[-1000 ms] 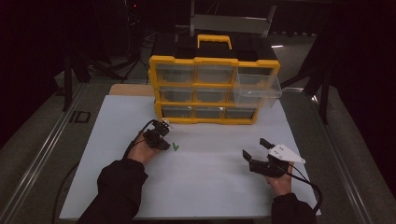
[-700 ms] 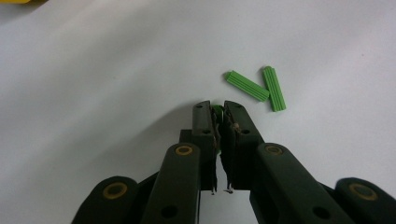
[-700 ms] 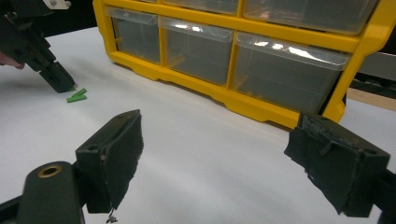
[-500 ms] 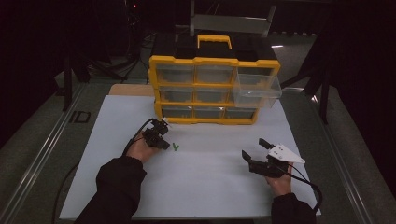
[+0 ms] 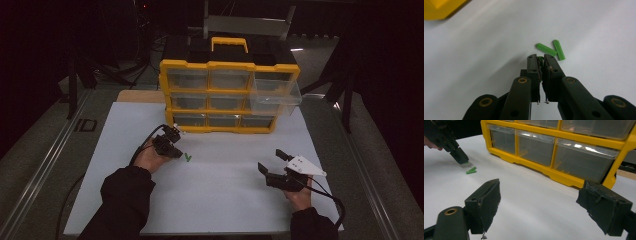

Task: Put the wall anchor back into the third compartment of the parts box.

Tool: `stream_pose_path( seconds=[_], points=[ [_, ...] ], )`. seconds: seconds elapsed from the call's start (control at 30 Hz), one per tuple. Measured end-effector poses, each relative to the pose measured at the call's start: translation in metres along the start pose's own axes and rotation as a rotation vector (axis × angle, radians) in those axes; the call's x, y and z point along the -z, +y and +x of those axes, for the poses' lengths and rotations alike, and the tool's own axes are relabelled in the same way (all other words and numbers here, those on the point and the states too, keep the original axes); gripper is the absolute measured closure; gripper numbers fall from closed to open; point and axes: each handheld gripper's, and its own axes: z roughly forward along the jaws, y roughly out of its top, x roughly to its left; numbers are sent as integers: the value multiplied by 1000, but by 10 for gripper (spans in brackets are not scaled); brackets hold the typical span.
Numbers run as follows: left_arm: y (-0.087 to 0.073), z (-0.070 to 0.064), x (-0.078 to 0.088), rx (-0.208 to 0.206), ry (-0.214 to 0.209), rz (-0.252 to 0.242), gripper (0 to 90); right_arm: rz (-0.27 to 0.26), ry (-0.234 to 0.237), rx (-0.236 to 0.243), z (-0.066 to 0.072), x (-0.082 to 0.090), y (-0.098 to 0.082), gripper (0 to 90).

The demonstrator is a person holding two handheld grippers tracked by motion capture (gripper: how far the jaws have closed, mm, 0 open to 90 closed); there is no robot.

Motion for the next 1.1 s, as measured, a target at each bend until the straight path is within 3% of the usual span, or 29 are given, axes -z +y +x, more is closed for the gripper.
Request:
stream_pose_path(
  seconds=[0.53, 1.1],
  points=[
    [14, -9, 20, -43, -35, -39, 850, -2, -6, -3, -5, 7, -2, 160],
    [26, -15, 33, -76, -46, -54, 849, 3, -2, -2, -4, 8, -4, 161]
  ],
)
